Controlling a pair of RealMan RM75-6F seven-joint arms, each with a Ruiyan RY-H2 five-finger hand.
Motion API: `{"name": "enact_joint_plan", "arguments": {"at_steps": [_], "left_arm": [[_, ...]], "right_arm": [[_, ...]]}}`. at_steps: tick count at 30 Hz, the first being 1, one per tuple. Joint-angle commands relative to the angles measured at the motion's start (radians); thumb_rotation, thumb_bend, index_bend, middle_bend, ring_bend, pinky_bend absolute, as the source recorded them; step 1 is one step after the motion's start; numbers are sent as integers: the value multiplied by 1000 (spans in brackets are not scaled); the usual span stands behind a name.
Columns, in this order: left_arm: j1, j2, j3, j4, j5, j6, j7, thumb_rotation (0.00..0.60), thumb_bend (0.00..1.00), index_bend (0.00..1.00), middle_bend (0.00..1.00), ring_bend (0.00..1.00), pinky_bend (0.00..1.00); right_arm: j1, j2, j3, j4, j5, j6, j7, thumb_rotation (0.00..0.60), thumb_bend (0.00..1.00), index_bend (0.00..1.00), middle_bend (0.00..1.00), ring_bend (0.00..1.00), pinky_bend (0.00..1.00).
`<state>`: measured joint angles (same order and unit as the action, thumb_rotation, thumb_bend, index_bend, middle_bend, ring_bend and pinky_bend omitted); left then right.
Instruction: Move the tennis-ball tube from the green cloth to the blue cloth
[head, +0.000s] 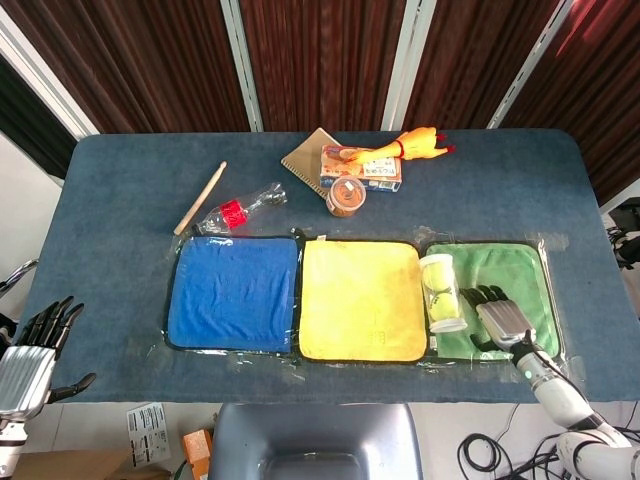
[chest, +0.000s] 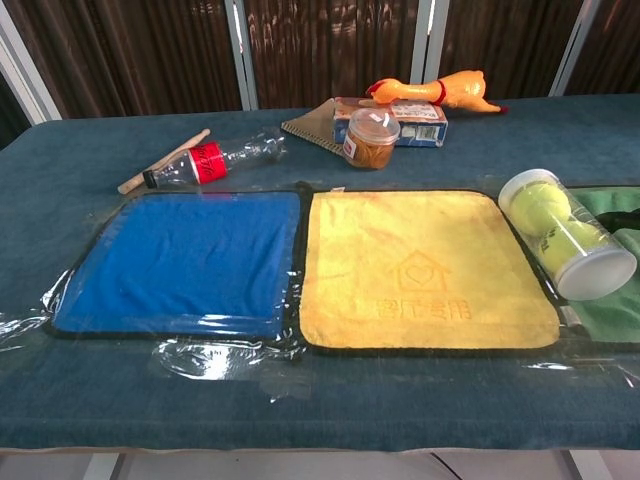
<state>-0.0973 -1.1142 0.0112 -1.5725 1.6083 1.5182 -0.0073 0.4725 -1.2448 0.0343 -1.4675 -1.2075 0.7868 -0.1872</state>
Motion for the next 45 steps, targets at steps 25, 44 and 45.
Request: {"name": "enact_joint_plan", "arguments": {"at_steps": [25, 44, 45], "left_arm": [[13, 10, 2, 13, 18, 29, -42, 600, 0, 0, 0, 5, 136], [24, 19, -1, 20, 21, 51, -73, 600, 0, 0, 0, 18, 136], [25, 20, 0, 20, 21, 52, -74, 600, 0, 0, 0, 18, 136]], "right_arm": [[126, -68, 13, -157, 120, 3, -205, 600, 335, 62, 104, 0, 41], [245, -178, 8, -216, 279, 33, -383, 600, 335, 62, 104, 0, 51], [250, -183, 8, -217, 285, 35, -387, 600, 335, 62, 104, 0, 52]]}}
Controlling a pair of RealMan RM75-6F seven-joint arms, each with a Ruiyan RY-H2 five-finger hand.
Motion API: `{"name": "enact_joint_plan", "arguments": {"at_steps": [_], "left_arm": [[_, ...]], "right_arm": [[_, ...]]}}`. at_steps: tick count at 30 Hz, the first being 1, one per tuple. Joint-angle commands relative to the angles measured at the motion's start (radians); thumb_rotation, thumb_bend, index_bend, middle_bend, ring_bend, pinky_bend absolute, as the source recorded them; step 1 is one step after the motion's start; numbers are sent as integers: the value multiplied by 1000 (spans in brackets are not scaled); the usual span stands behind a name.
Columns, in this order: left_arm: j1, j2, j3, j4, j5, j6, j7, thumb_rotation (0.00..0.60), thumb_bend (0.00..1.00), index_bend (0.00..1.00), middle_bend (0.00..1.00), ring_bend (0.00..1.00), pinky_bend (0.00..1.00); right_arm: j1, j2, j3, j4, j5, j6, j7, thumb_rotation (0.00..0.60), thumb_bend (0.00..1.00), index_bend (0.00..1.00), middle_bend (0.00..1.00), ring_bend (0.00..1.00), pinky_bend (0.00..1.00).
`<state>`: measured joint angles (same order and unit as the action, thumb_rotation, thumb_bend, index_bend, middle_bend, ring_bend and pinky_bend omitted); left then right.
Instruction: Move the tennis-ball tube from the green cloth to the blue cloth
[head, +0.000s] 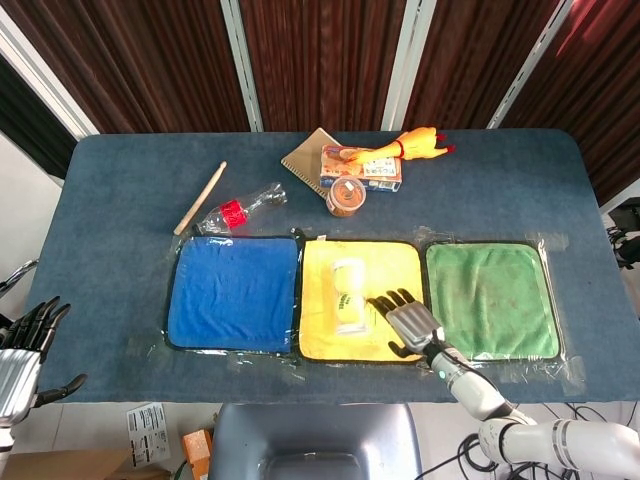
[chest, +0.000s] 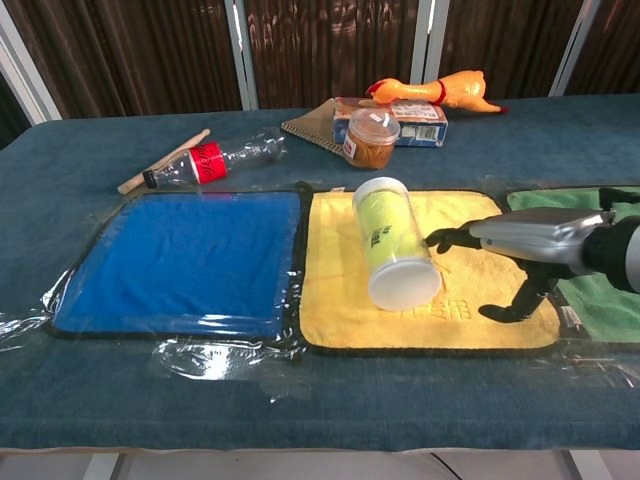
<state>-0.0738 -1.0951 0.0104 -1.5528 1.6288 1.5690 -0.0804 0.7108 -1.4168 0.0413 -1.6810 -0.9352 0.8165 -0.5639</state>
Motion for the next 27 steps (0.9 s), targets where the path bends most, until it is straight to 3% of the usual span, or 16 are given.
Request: {"name": "enact_joint_plan", "arguments": {"at_steps": [1, 27], "left_arm": [[2, 1, 1, 1, 2, 3, -3, 600, 0, 0, 0, 18, 136], [9, 9, -2, 7, -2, 9, -28, 600, 0, 0, 0, 23, 136]], "right_arm": [[17, -16, 2, -4, 18, 8, -15, 600, 335, 62, 104, 0, 52], [180, -170, 24, 15, 194, 59, -139, 600, 335, 62, 104, 0, 52]]}}
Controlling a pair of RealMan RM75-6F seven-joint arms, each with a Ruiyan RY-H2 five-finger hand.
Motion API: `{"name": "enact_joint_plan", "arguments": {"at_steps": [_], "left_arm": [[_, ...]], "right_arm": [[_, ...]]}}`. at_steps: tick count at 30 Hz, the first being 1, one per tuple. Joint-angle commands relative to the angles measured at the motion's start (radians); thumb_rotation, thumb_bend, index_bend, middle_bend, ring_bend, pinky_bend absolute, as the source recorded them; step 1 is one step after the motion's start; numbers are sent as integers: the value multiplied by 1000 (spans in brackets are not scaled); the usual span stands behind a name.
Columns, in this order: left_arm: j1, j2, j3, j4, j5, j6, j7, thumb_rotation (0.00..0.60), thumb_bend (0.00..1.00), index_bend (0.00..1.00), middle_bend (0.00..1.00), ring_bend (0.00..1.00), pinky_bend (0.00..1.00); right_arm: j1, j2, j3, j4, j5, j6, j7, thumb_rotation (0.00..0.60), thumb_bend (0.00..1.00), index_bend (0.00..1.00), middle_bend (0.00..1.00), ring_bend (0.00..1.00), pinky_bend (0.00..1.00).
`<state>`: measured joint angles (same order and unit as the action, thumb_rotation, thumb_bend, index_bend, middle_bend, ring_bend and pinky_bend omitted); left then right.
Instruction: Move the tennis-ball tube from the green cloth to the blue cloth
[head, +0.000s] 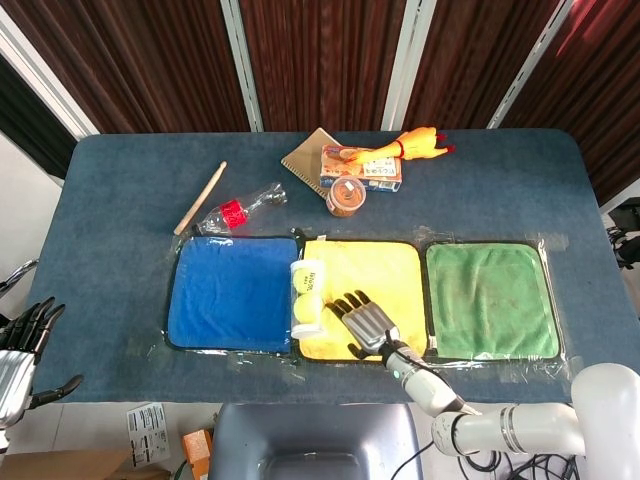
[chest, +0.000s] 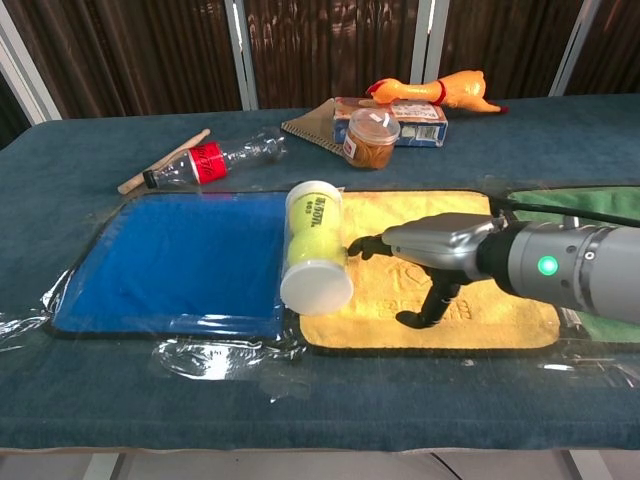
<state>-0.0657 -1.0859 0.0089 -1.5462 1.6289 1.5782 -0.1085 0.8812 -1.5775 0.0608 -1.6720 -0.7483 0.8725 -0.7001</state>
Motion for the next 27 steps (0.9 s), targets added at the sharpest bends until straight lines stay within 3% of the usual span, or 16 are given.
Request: {"name": "enact_joint_plan", "arguments": {"at_steps": [1, 27], "left_arm": [[1, 0, -1, 0, -3, 0, 0, 600, 0, 0, 0, 23, 136], [31, 9, 0, 16, 3, 45, -43, 600, 0, 0, 0, 23, 136]], "right_arm": [[15, -15, 8, 9, 11, 3, -4, 600, 335, 62, 104, 0, 52], [129, -169, 43, 99, 89, 32, -33, 600, 335, 62, 104, 0, 52]]}}
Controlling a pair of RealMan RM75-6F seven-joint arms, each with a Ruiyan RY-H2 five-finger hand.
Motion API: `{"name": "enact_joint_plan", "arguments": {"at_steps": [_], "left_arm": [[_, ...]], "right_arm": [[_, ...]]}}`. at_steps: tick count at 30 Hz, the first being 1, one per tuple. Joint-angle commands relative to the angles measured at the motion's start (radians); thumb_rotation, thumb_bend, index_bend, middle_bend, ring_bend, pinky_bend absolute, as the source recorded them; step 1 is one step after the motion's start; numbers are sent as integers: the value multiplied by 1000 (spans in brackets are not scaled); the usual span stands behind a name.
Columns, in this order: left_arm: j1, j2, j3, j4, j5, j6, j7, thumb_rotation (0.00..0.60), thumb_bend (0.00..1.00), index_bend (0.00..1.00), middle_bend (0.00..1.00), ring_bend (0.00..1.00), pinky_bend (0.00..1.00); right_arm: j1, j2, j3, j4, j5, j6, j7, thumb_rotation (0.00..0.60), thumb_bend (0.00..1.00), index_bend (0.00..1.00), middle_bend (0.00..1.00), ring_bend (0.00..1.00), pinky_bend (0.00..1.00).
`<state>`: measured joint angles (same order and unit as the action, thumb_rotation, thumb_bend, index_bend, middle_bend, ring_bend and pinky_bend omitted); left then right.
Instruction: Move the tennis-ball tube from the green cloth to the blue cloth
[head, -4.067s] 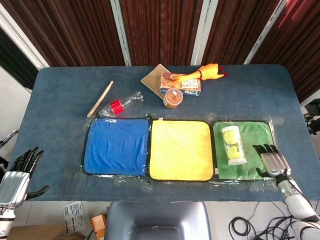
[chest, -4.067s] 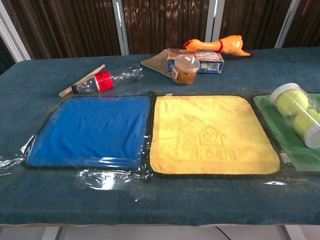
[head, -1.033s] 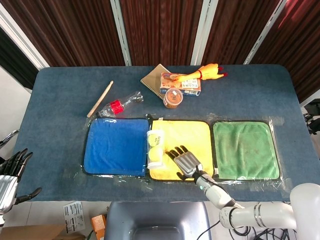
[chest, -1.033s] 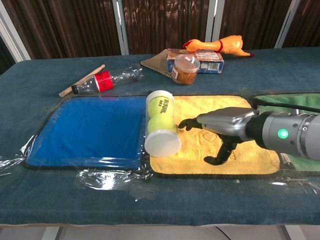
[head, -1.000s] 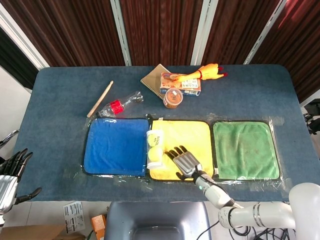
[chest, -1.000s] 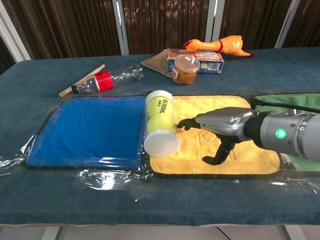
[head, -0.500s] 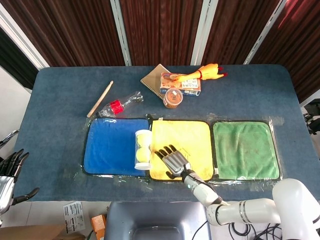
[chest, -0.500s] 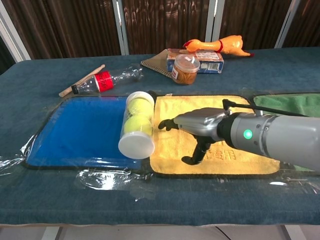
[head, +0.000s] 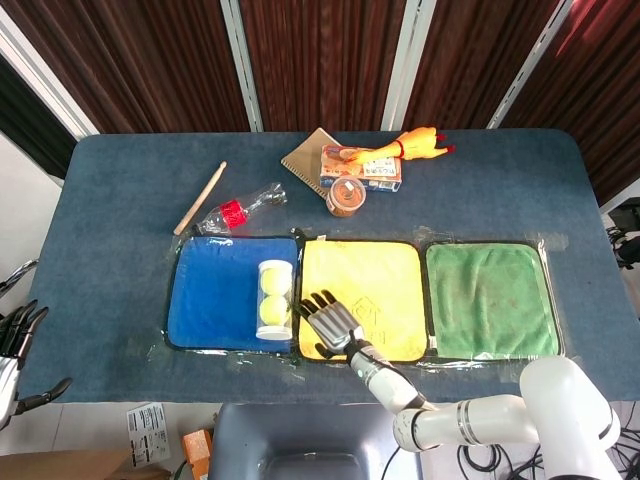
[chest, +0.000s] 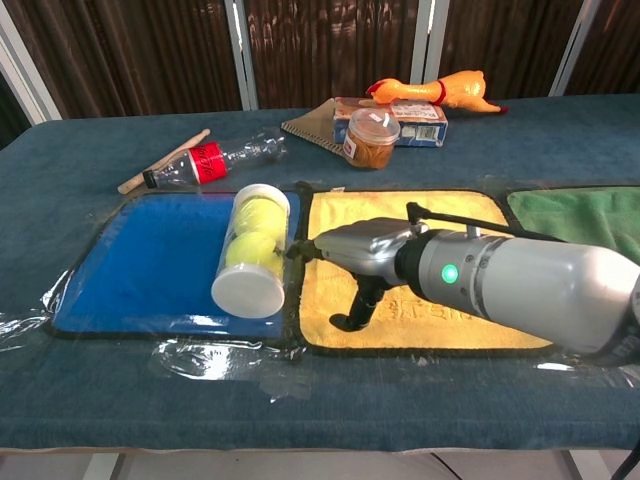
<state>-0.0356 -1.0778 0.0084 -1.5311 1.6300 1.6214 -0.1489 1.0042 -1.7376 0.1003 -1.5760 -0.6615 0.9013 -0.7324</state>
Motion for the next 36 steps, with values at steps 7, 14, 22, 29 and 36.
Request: {"name": "enact_joint_plan", "arguments": {"at_steps": [7, 14, 22, 29, 36], "left_arm": [[4, 2, 1, 5, 6, 7, -11, 600, 0, 0, 0, 23, 136], [6, 2, 1, 9, 11, 12, -19, 600, 0, 0, 0, 23, 136], [10, 1, -2, 19, 18, 28, -33, 600, 0, 0, 0, 24, 136], [11, 1, -2, 21, 16, 27, -34, 600, 0, 0, 0, 27, 136], [16, 1, -10, 26, 10, 43, -49, 600, 0, 0, 0, 8, 136]], "right_arm": [[28, -39, 17, 8, 10, 16, -10, 600, 335, 62, 104, 0, 52], [43, -69, 30, 23, 8, 25, -7, 600, 335, 62, 104, 0, 51], [57, -89, 42, 43, 9, 33, -12, 600, 335, 62, 104, 0, 51], [57, -89, 42, 47, -15, 42, -5, 600, 335, 54, 104, 0, 51], [1, 19, -12, -72, -88, 99, 8, 600, 335, 25, 103, 0, 51]]}}
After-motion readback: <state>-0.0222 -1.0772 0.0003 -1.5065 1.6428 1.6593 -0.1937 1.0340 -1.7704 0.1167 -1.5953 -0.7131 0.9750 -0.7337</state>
